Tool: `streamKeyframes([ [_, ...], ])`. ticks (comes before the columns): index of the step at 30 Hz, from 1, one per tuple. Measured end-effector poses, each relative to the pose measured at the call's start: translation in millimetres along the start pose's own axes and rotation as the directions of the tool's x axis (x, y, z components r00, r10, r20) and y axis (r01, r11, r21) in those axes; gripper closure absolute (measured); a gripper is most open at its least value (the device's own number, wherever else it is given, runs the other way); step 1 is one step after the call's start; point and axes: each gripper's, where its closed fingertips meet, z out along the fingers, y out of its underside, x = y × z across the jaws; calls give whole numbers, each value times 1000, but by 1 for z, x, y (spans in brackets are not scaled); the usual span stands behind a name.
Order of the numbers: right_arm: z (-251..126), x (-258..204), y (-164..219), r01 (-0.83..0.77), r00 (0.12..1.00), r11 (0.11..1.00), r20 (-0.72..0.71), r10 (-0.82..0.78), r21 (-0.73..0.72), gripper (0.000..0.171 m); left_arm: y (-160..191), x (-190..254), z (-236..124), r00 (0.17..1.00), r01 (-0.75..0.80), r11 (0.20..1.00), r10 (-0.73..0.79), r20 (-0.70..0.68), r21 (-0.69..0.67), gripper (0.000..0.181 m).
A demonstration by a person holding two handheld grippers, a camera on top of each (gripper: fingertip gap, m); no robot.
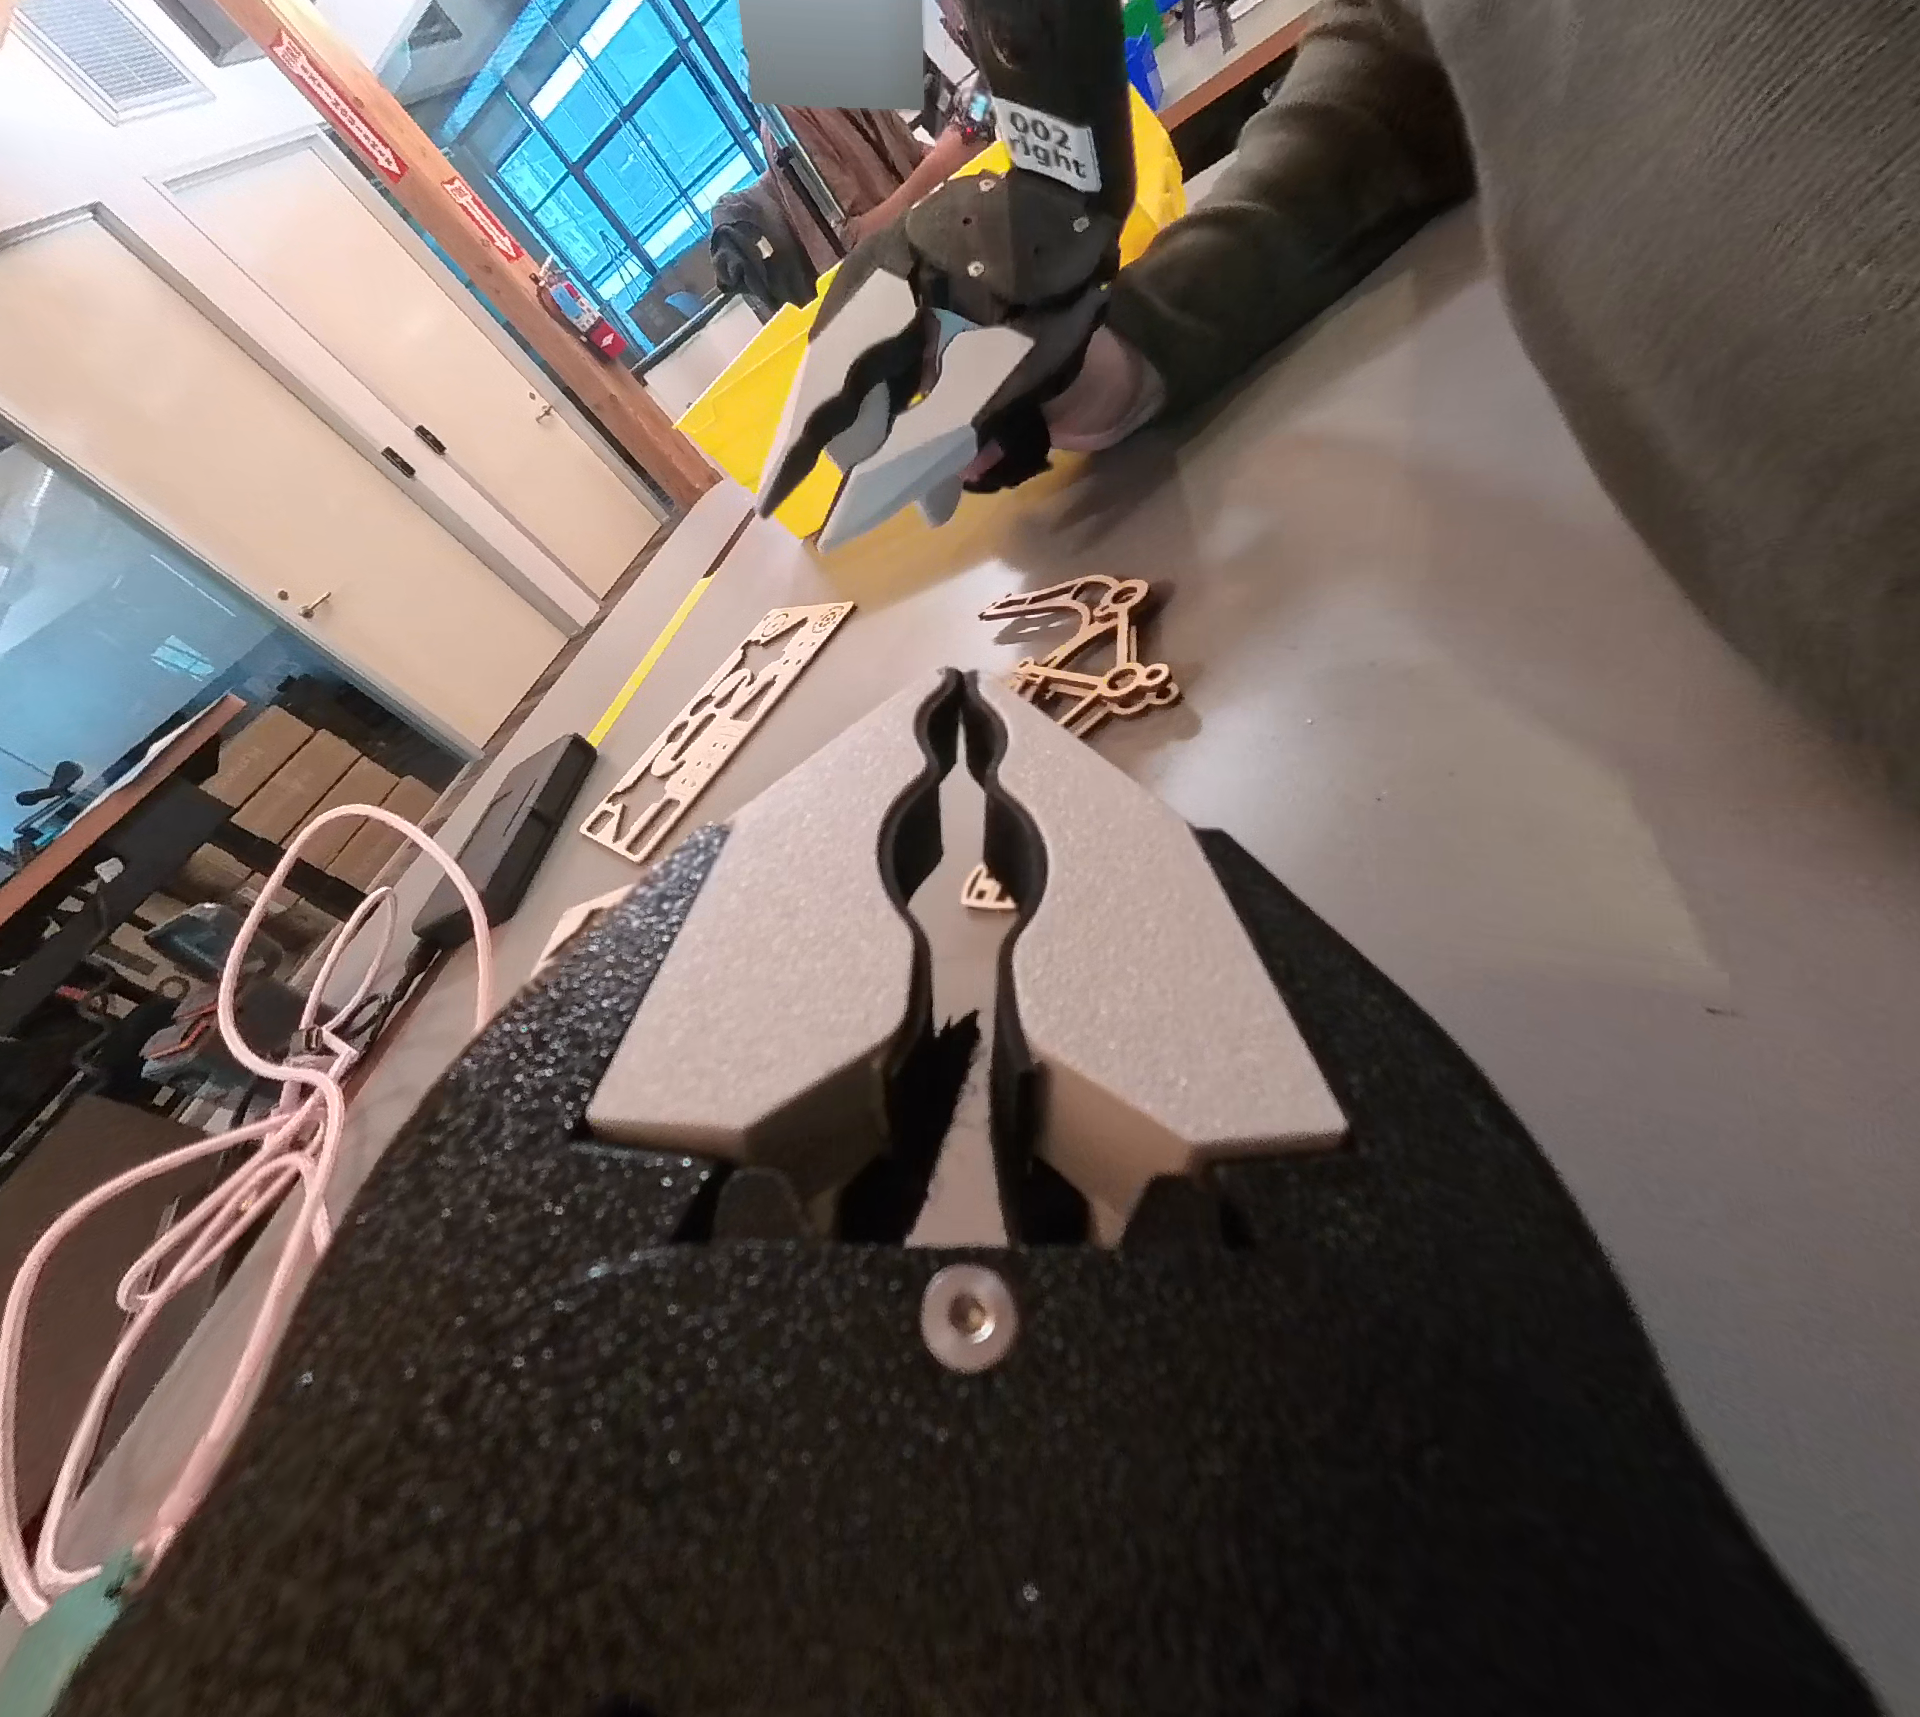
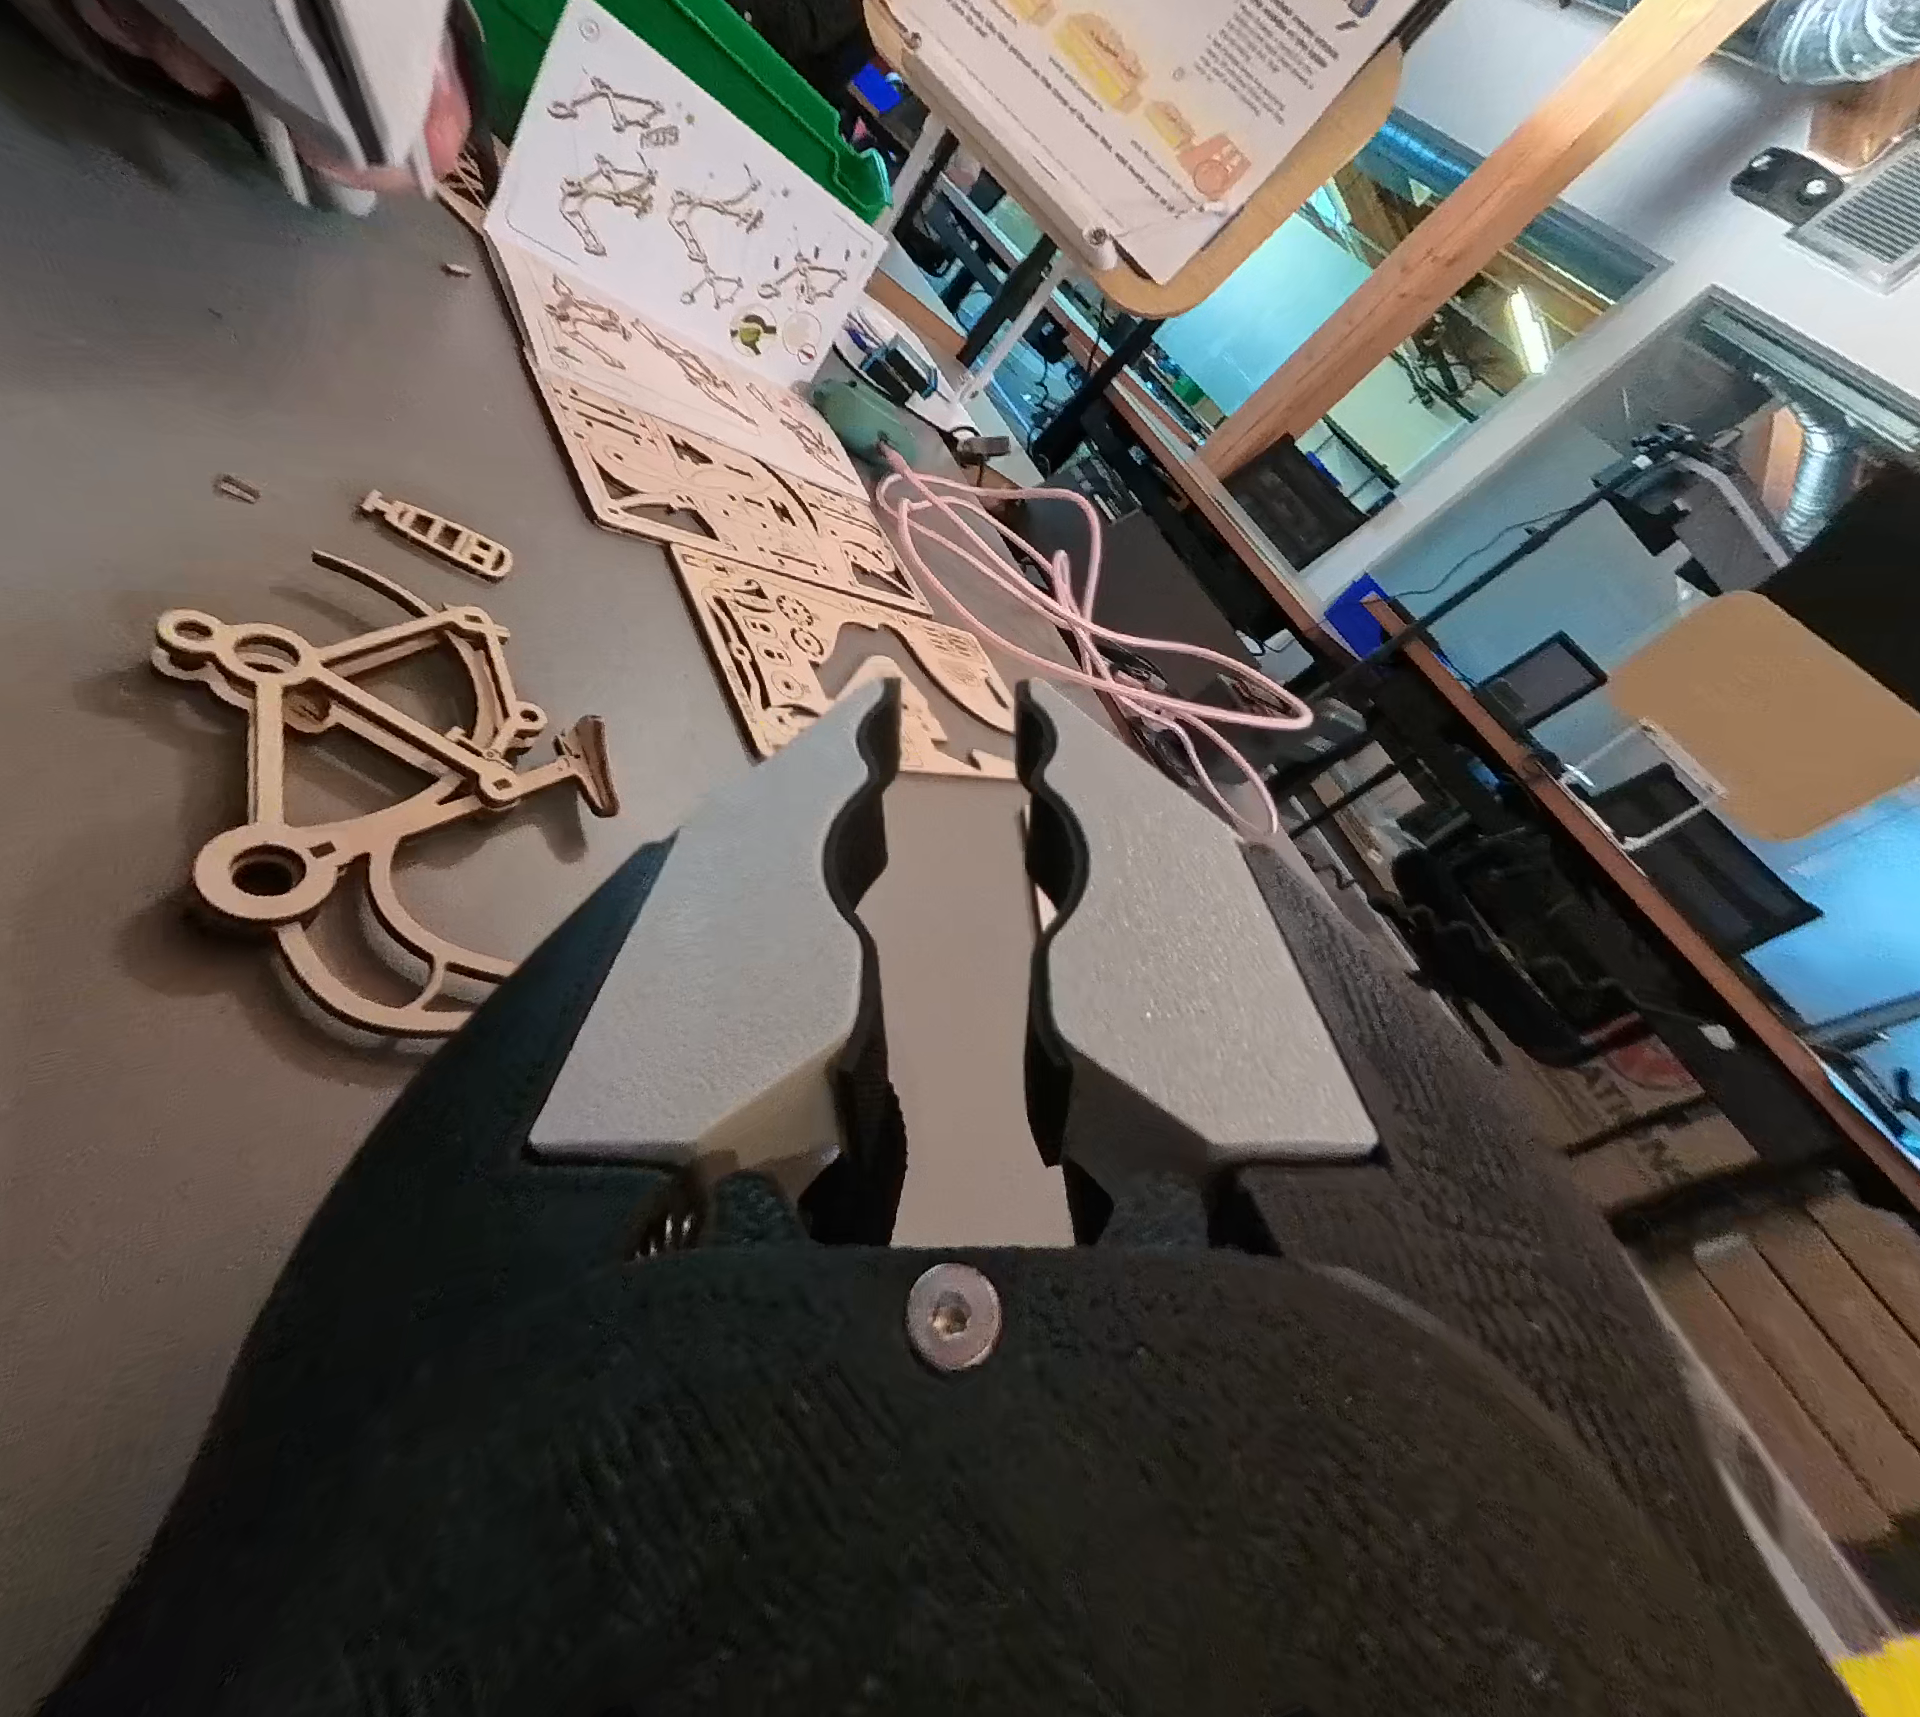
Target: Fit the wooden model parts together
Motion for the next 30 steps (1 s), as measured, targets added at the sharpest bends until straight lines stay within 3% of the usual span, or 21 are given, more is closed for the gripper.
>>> streamKeyframes([
  [7,-1,10,8,74,994,995,-78,-79,-71,154,-2,1,10,991,-131,991,132,39,-22,181],
  [13,-6,25,22,118,976,978,-164,-146,-171,155,-13,5,25,988,-153,987,153,14,38,181],
  [21,-9,33,42,265,919,890,-183,-350,-370,157,-20,15,21,970,-240,967,241,-4,82,181],
  [23,-6,45,43,157,926,907,-262,-273,-391,155,-23,18,17,972,-232,968,234,-18,100,181],
  [26,-1,55,29,-76,922,947,-384,-53,-313,151,-30,21,8,978,-202,970,207,-23,136,181],
  [30,4,37,24,-173,937,918,-346,41,-358,152,-31,20,5,981,-189,971,193,-15,145,181],
])
